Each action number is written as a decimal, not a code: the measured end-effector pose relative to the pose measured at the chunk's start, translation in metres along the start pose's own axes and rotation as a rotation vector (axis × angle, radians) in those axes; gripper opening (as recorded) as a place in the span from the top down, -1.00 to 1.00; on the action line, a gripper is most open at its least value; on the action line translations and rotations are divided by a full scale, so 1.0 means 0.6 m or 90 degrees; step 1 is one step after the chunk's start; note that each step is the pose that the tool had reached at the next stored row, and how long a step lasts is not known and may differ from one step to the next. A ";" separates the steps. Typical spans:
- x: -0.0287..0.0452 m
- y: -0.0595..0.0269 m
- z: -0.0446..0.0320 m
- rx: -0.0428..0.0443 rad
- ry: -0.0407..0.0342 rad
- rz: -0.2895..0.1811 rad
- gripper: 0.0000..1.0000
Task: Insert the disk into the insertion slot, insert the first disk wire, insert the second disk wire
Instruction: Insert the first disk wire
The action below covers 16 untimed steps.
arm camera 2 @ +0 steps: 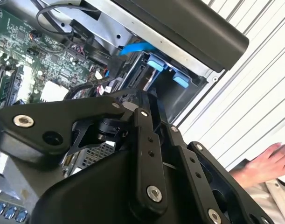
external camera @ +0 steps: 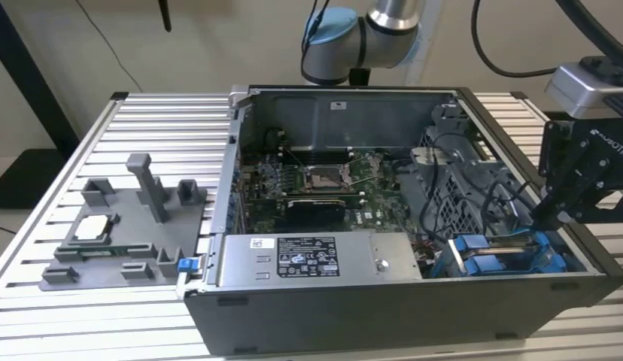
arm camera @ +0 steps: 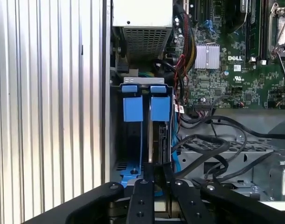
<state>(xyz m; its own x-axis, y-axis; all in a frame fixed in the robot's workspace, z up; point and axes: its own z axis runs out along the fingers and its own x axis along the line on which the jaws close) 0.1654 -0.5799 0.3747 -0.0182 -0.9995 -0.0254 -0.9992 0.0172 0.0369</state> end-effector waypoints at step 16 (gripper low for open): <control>0.005 -0.002 0.012 -0.0006 -0.0197 0.003 1.00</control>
<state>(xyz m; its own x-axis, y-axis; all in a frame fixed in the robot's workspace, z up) 0.1660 -0.5829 0.3674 -0.0239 -0.9981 -0.0562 -0.9990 0.0218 0.0380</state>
